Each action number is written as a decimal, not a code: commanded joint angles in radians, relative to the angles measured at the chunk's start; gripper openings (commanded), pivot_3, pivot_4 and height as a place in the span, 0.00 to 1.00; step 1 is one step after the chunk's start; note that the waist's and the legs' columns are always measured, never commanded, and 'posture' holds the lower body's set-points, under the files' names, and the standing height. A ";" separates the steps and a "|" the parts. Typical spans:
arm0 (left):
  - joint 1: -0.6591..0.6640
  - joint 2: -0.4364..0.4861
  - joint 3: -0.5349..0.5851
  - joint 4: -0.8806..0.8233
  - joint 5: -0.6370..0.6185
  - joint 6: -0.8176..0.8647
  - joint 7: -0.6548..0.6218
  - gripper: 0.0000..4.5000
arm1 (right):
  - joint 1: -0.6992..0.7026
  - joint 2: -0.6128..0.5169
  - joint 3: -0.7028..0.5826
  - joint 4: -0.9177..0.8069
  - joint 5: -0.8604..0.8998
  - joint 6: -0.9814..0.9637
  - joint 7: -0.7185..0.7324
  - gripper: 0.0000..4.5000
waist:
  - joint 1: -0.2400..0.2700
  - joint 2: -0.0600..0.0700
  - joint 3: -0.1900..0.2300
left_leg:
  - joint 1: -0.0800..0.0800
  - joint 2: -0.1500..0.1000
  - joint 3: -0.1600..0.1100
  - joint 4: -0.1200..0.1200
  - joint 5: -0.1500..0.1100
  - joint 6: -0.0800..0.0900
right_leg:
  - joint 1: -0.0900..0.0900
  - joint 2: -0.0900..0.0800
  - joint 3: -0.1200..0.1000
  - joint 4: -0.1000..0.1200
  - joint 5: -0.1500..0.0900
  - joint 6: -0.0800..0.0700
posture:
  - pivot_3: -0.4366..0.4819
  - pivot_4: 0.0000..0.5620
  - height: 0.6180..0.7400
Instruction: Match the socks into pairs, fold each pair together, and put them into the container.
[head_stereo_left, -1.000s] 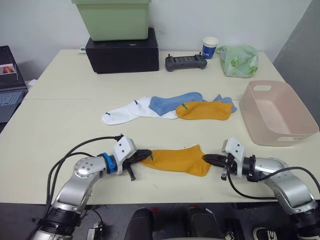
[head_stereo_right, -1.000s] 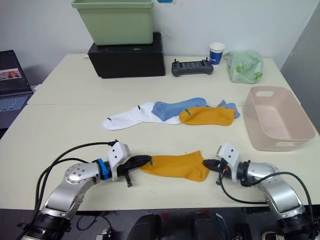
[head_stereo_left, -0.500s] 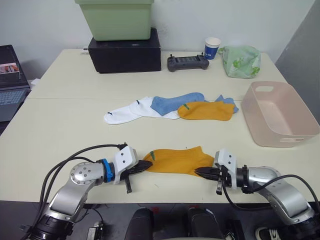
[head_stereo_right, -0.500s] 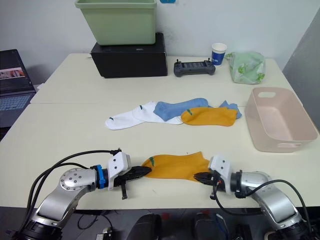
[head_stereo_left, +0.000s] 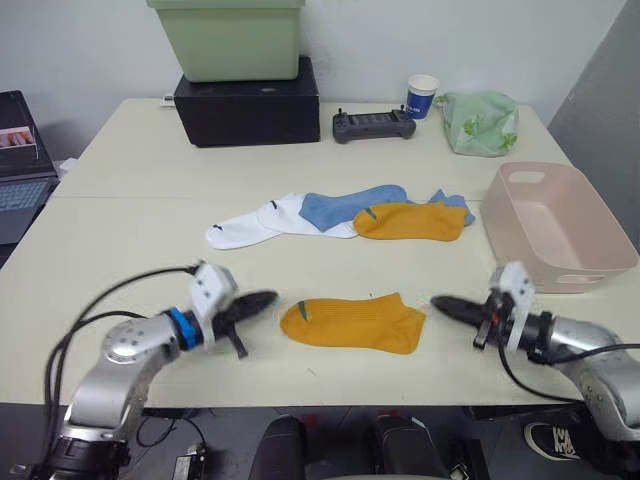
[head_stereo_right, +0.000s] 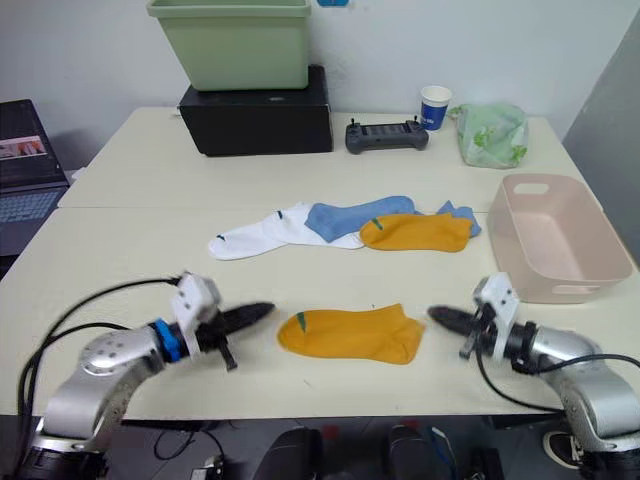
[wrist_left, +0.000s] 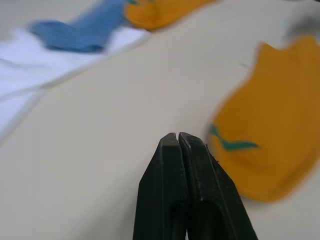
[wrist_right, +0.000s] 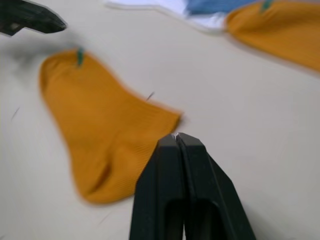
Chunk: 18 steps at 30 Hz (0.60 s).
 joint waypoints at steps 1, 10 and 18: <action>0.002 -0.040 0.114 0.082 0.002 -0.035 0.109 0.21 | -0.023 0.036 -0.066 0.092 -0.077 -0.094 -0.113 0.28 | 0.000 0.000 0.000 | 0.000 0.000 0.000 0.000 0.000 0.000 | 0.000 0.000 0.000 0.000 0.000 0.000 | 0.48 0.27 1.00; 0.063 -0.111 0.128 0.104 0.041 -0.101 0.180 0.85 | -0.045 0.095 -0.005 0.152 -0.209 -0.179 -0.202 0.99 | 0.000 0.000 0.000 | 0.000 0.000 0.001 0.000 0.000 0.000 | -0.001 0.000 0.001 0.001 0.000 0.000 | 0.48 0.27 1.00; 0.054 -0.088 0.099 0.050 0.035 -0.080 0.156 1.00 | -0.104 0.108 0.039 0.121 -0.219 -0.127 -0.220 1.00 | -0.001 0.000 0.000 | 0.000 0.000 0.001 0.000 0.000 0.000 | -0.001 0.000 0.001 0.002 0.000 0.000 | 0.48 0.27 1.00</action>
